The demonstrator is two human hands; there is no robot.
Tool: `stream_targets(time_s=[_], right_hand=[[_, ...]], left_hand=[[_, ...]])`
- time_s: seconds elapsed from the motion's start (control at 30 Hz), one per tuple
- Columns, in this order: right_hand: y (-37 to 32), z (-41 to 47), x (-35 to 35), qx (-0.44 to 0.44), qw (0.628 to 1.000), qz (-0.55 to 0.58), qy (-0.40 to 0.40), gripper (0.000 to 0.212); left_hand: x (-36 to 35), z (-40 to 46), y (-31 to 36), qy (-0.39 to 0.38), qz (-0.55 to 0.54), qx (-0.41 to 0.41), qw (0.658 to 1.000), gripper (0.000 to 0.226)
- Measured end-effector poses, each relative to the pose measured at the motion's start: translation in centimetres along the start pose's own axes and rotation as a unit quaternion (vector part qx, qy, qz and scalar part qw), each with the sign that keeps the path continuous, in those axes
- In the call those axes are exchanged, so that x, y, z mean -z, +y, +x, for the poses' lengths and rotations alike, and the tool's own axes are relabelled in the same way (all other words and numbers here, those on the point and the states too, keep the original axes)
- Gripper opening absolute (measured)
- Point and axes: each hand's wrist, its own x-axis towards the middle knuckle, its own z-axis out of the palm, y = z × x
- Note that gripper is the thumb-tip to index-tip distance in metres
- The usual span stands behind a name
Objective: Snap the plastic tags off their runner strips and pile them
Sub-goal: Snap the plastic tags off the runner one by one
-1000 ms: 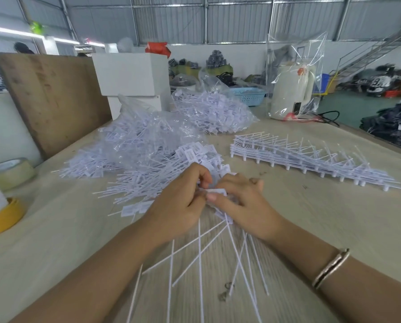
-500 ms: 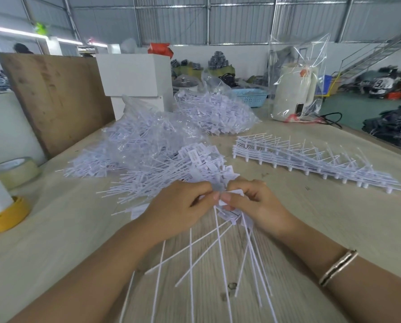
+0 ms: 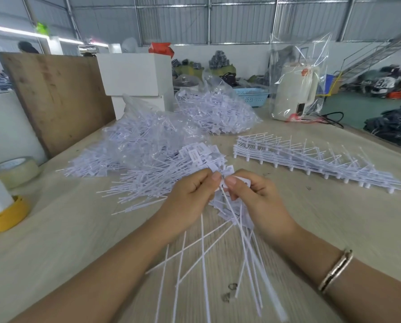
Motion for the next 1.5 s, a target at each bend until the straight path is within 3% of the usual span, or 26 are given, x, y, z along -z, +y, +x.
stream_targets(time_s=[0.1, 0.2, 0.4, 0.63, 0.73, 0.83, 0.9, 0.97, 1.07, 1.13, 1.23, 1.37, 1.47, 1.5], right_hand=[[0.1, 0.1, 0.2, -0.014, 0.999, 0.031, -0.020, 0.027], [-0.1, 0.1, 0.5, -0.041, 0.993, 0.058, -0.099, 0.028], [-0.1, 0.1, 0.6, -0.087, 0.977, 0.139, -0.135, 0.022], [0.6, 0.1, 1.2, -0.099, 0.975, 0.106, -0.169, 0.030], [0.6, 0.4, 1.4, -0.098, 0.970, 0.113, -0.192, 0.045], [-0.2, 0.9, 2.4, -0.098, 0.965, 0.192, -0.147, 0.026], [-0.3, 0.8, 3.5, -0.095, 0.982, 0.127, -0.105, 0.026], [0.3, 0.6, 3.9, -0.095, 0.989, -0.053, -0.096, 0.026], [1.2, 0.8, 3.3, -0.047, 0.954, -0.285, -0.079, 0.020], [1.3, 1.1, 2.9, -0.022, 0.926, -0.373, -0.059, 0.012], [1.2, 1.1, 2.8, -0.025, 0.905, -0.422, -0.057, 0.015], [0.4, 0.7, 2.3, 0.031, 0.922, -0.384, -0.034, 0.015], [0.3, 0.4, 1.7, 0.016, 0.927, -0.367, -0.079, 0.035], [0.4, 0.3, 1.4, 0.024, 0.920, -0.378, -0.098, 0.032]], left_hand=[[0.0, -0.1, 0.1, -0.027, -0.045, 0.010, 0.999, 0.045], [0.4, -0.4, 0.0, -0.082, -0.049, 0.014, 0.995, 0.054], [0.5, -0.6, 0.2, -0.122, -0.117, 0.012, 0.986, 0.031], [0.8, -0.8, 0.2, -0.168, -0.101, 0.009, 0.981, 0.032], [0.8, -0.6, 0.2, -0.151, -0.113, 0.013, 0.982, 0.029], [1.8, -0.1, 0.5, -0.084, -0.229, 0.044, 0.969, 0.035], [2.9, 0.2, 0.5, -0.058, -0.192, 0.023, 0.979, 0.038], [3.8, 0.2, 0.2, -0.054, -0.058, -0.034, 0.996, 0.035], [4.0, 0.0, -0.6, -0.078, 0.124, -0.062, 0.987, 0.022], [3.7, -0.1, -1.2, -0.086, 0.263, -0.079, 0.958, 0.018], [3.2, -0.2, -1.5, -0.080, 0.332, -0.094, 0.935, 0.021], [1.9, -0.5, -1.4, -0.087, 0.294, -0.107, 0.946, 0.055], [1.3, -0.7, -1.3, -0.095, 0.259, -0.152, 0.949, 0.060], [1.1, -0.7, -1.2, -0.101, 0.253, -0.164, 0.948, 0.060]])
